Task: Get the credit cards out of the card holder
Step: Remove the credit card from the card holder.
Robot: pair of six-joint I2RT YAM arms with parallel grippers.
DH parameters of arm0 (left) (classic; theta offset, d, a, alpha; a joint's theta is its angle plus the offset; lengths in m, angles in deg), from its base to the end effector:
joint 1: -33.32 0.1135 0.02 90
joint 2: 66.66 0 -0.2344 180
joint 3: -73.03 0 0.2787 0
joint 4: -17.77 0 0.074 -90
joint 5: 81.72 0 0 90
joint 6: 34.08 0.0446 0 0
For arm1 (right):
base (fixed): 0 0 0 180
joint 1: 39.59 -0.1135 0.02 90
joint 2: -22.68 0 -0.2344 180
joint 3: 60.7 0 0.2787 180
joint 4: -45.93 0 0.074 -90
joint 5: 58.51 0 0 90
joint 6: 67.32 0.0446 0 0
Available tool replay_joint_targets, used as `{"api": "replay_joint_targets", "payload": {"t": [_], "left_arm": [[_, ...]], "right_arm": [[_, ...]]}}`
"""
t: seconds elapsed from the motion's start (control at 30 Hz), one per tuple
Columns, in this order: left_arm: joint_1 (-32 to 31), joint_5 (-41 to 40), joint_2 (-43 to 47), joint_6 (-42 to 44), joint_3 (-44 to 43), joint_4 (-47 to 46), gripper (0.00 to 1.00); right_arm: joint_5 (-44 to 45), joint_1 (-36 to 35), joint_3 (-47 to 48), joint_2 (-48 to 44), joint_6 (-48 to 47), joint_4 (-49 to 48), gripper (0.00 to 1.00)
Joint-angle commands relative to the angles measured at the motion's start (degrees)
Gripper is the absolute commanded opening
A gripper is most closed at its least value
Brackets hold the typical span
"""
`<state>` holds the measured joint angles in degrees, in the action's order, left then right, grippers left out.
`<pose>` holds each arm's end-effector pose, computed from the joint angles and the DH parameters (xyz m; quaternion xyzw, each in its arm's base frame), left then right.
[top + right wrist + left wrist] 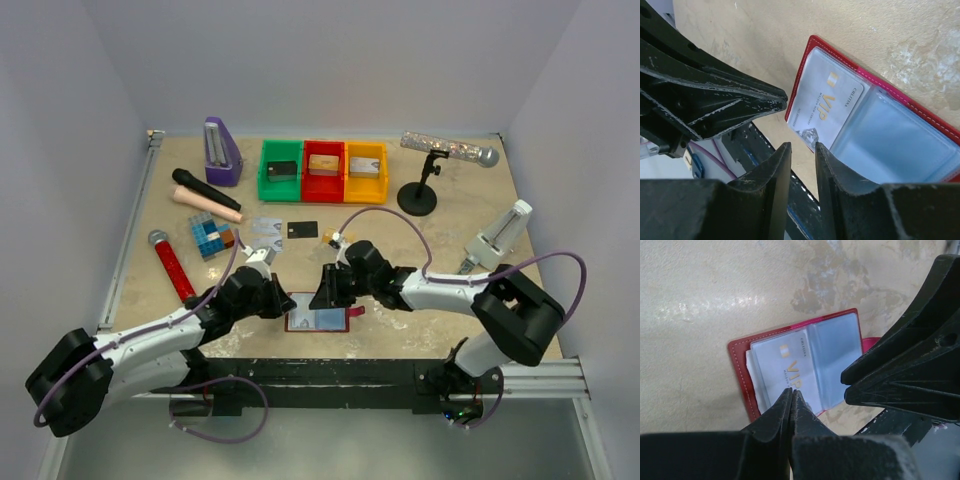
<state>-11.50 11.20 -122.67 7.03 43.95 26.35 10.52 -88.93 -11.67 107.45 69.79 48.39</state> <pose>0.1643 -0.1665 0.1128 -0.0199 0.8886 -0.3494 0.2964 0.1936 0.2499 0.1126 -0.0967 0.8828 0.4294 0.1641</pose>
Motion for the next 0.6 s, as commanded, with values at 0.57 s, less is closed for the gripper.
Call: {"api": "replay_joint_targets", "payload": {"t": [0.57], "left_arm": [[-0.2, -2.7, -5.0, -0.5, 1.8, -4.8, 0.0]], "right_arm": [[-2.2, -0.1, 0.6, 7.9, 3.9, -5.6, 0.4]]}}
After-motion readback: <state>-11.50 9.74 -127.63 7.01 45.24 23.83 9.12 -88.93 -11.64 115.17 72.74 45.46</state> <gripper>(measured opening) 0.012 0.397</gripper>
